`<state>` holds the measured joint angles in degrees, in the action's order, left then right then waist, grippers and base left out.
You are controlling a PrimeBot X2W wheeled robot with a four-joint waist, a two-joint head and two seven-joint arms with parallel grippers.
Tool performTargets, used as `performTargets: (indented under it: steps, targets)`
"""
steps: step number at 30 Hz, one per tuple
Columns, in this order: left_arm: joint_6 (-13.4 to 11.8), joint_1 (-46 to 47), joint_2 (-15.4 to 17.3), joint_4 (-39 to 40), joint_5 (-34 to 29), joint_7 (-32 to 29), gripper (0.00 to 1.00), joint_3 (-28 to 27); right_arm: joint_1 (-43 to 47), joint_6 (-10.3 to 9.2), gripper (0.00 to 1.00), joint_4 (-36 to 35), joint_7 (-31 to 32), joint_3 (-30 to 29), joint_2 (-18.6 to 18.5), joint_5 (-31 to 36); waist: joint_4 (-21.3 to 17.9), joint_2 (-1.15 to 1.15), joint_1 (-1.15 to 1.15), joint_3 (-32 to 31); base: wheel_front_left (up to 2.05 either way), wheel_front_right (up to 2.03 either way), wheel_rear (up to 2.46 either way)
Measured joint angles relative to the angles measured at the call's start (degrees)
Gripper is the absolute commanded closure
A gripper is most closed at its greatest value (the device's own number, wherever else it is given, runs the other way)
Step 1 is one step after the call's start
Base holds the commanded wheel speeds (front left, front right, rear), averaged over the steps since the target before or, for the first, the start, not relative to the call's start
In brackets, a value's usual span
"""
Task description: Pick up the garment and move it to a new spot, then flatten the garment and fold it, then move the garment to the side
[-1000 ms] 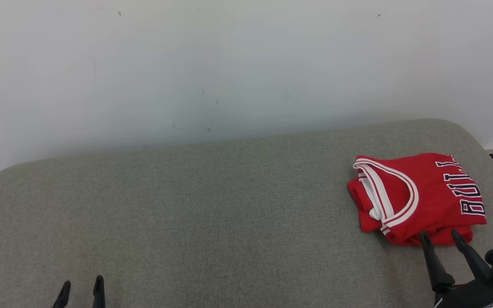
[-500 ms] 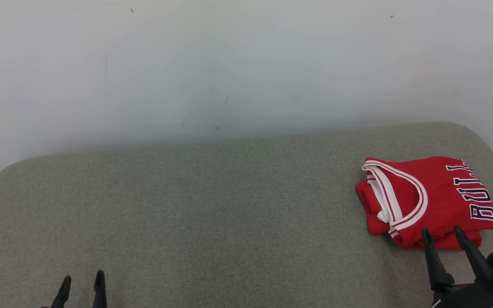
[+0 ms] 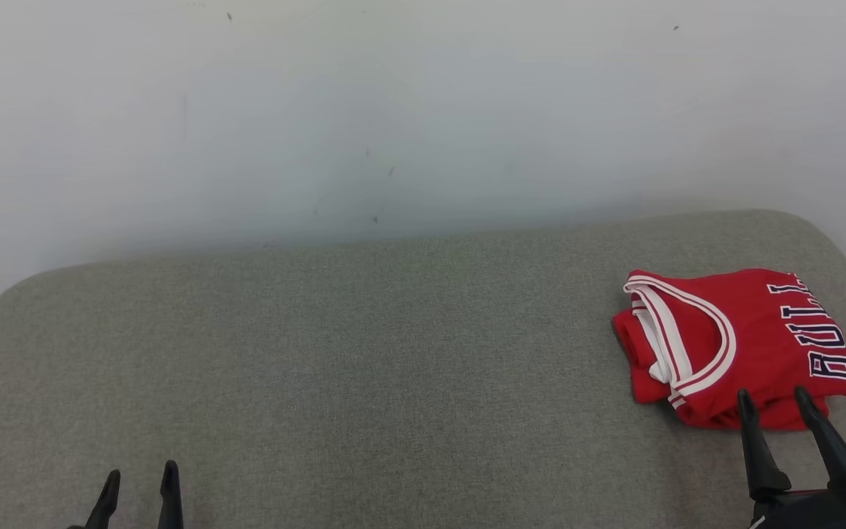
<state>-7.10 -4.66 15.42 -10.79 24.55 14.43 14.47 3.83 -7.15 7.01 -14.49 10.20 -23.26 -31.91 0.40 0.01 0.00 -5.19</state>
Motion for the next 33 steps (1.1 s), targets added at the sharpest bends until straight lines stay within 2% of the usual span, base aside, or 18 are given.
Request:
performTargets:
  steps: [15, 16, 22, 26, 33]
  targets:
    - [0.0, -0.4, -0.6, 0.4, -1.8, 0.0, 0.00, -0.5, 1.5, 0.00, 0.00, -0.9, -0.1, -2.2, 1.7, 2.1, -0.2, 0.00, 0.00, -0.2, 0.00, 0.00, 0.00]
    - [0.0, -0.7, -0.7, 0.4, -1.9, 0.0, 1.00, -0.6, 1.8, 0.01, 1.00, -1.0, -0.1, -2.2, 2.0, 2.4, -0.2, 0.00, 0.00, -0.2, 0.00, 0.00, 0.00]
    - [0.1, -2.4, -2.8, -2.7, -1.7, -0.5, 1.00, 0.1, 4.1, 0.09, 1.00, 2.1, 0.2, -0.8, 5.0, 2.2, -0.2, 0.00, 0.00, -0.2, 0.00, 0.00, 0.00]
    - [0.6, -2.3, -3.0, -2.8, -0.5, -1.3, 1.00, -0.8, 3.9, 0.59, 1.00, 2.3, 0.9, -1.6, 5.4, 0.5, -0.2, 0.00, 0.00, -0.1, 0.00, 0.00, 0.00]
    - [1.6, -2.1, -3.9, -3.1, 5.2, -2.9, 1.00, -2.2, 3.6, 1.34, 1.00, 2.7, 2.7, -3.0, 6.6, -3.8, -0.3, 0.00, 0.00, 0.4, 0.00, 0.00, 0.00]
